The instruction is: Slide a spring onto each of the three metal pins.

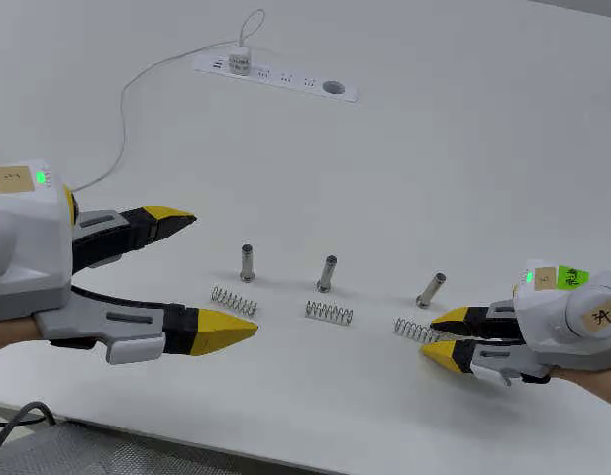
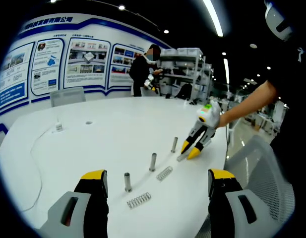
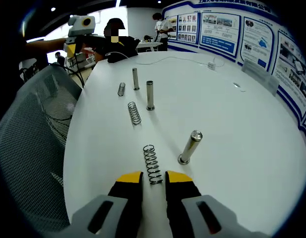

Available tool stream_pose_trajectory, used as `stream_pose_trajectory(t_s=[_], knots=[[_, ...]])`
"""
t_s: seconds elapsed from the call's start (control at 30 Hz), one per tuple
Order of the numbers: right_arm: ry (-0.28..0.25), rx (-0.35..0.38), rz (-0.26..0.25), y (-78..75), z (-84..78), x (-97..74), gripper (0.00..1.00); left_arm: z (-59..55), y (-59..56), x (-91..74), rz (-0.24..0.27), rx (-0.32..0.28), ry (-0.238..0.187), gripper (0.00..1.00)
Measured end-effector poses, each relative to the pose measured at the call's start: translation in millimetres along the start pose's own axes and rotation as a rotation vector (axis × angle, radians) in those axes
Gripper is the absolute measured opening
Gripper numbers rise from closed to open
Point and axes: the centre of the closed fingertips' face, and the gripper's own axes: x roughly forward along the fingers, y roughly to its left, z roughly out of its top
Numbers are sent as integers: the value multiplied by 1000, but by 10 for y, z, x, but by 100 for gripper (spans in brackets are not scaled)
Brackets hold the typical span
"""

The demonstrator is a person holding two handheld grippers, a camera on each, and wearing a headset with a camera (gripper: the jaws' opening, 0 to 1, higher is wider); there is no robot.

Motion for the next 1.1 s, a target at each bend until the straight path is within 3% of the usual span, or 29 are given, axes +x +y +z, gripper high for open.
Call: stream_pose_trajectory(t_s=[0.3,0.53,0.93,1.1], knots=[[-7,8,25,19,4,10,13,-14,-65,29,-11,-1,3,85],[4,-13,10,26,-19,-25,11,9,-103,60,-15,15,-5,83],[-56,-69,-37,52,284,-283,11,-9,-159,45,-33,31,6,83],[-75,-92,-55,91,406,-343,11,56,-176,35,-41,46,1,83]])
